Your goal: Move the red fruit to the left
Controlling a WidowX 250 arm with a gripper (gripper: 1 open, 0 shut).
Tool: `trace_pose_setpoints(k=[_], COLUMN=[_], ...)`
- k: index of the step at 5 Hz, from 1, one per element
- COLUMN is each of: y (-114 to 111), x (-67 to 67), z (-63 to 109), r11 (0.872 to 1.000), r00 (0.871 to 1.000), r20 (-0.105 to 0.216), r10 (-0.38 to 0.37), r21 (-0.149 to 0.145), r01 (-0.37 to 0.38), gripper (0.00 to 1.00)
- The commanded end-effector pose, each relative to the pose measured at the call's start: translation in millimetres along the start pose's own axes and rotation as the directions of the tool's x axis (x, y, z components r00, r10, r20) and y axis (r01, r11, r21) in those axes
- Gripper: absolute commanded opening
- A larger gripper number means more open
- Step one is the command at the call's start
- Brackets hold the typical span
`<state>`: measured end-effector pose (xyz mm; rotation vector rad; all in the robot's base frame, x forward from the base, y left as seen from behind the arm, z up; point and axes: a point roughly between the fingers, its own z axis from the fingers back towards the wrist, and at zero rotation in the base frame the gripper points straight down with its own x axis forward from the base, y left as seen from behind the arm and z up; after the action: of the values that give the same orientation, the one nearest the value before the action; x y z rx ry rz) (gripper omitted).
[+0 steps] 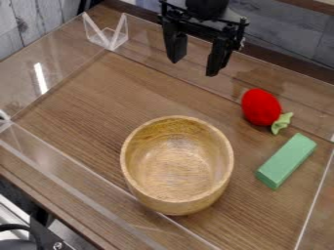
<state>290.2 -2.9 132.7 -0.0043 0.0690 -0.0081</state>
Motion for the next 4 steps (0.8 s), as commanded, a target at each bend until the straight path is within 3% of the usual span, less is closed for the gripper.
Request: trace_pose_setpoints(k=[1, 2, 3, 4], y=[-10, -33, -58, -82], x=[-2.2, 20.5, 47.3, 59.4], z=[-15.8, -31.8, -40.2, -34.4], r11=[1.000, 0.998, 0.995, 0.994], r00=[1.000, 0.998, 0.995, 0.994], r20=[-0.023, -0.023, -0.002, 0.017], r10=[-0.019, -0.064, -0.097, -0.109], r21=[-0.007, -0.019, -0.017, -0.020], r01=[0.018, 0.064, 0.097, 0.109], gripper=[1.00, 1.00, 1.00, 1.00])
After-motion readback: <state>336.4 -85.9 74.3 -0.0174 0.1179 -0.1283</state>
